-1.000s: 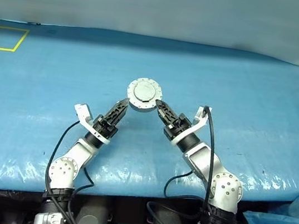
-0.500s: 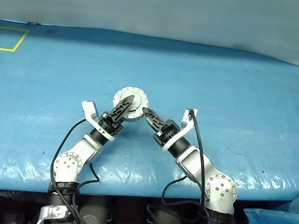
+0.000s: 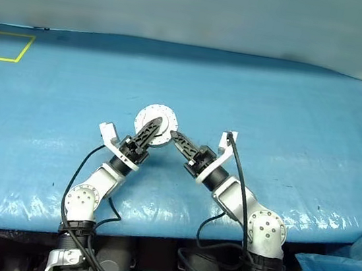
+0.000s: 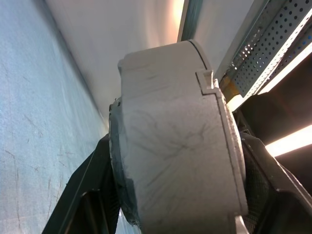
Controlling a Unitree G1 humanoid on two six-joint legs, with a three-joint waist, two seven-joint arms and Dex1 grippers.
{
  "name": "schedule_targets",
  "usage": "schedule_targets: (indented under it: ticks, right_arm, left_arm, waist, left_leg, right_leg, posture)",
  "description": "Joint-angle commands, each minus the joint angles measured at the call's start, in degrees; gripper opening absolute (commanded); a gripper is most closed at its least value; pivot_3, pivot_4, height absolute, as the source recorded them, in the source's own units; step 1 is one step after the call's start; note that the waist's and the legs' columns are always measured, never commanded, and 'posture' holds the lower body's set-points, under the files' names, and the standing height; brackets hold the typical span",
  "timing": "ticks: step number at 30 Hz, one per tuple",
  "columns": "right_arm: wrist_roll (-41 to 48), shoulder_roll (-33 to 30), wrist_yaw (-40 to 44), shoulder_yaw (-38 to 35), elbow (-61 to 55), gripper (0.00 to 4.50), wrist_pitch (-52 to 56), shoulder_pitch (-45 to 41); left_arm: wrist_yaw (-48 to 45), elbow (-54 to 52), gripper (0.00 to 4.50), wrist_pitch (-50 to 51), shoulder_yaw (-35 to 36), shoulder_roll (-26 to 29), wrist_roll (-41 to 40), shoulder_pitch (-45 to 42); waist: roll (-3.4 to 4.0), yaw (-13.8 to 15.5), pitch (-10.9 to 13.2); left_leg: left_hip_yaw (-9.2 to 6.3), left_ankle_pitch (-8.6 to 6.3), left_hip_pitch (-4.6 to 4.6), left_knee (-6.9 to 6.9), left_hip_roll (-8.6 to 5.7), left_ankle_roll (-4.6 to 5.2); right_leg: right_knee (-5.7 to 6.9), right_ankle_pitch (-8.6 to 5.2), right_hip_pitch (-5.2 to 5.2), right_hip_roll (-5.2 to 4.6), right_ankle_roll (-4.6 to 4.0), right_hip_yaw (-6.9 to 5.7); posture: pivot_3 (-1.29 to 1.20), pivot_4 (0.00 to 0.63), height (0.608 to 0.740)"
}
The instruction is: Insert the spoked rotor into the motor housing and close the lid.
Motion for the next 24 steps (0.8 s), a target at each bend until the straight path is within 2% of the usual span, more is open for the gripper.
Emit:
schedule_targets:
  ticks: [1,11,15,19,24]
  right_arm:
    - [1.6,0.6,1.3,0.0,-3.1,1.22,-1.0,-0.6]
    - [-2.4,-0.1,3.0,0.5,-3.5,1.22,-2.2,-0.7]
    - [-6.2,-0.2,3.1,-0.1,-3.2,2.58,-4.5,-1.0]
    - [-14.9,-0.5,1.6,-0.4,-3.0,3.83,-9.7,-1.8]
    - [-22.9,-1.6,1.8,-0.5,-2.1,3.83,-13.3,-2.6]
  left_arm:
    - [-0.7,-2.5,2.64,-0.9,-0.4,-2.6,-1.2,0.1]
    - [2.4,-1.8,2.64,-3.9,-0.1,-3.3,-0.2,-0.5]
    - [3.5,-1.2,2.64,-5.7,0.3,-3.2,0.5,-1.0]
    - [5.3,-0.1,2.64,-7.8,1.1,-3.0,1.7,-1.4]
    - [7.5,2.0,2.64,-11.7,2.7,-2.5,4.4,-2.6]
  waist:
    - [0.00,0.0,0.0]
    - [0.00,0.0,0.0]
    - [-0.01,0.0,0.0]
    - [-0.01,0.0,0.0]
    - [-0.02,0.1,0.0]
  left_leg:
    - [0.00,0.00,0.00,0.00,0.00,0.00]
    - [0.01,0.00,0.00,0.03,0.00,0.00]
    - [0.02,0.00,0.01,0.03,0.00,0.00]
    - [0.04,0.00,0.02,0.05,0.01,0.00]
    - [0.06,0.00,0.00,0.09,-0.01,0.01]
  right_leg:
    - [0.00,0.00,0.00,0.00,0.00,0.01]
    - [0.01,0.01,0.01,0.00,0.00,0.02]
    - [0.01,0.01,0.01,0.02,0.00,0.03]
    - [0.02,0.01,0.00,0.04,0.01,0.04]
    - [0.01,0.04,0.01,0.04,0.05,0.07]
  posture:
    - [0.00,0.150,0.740]
    - [0.00,0.150,0.740]
    - [0.00,0.150,0.740]
    - [0.00,0.150,0.740]
    - [0.00,0.150,0.740]
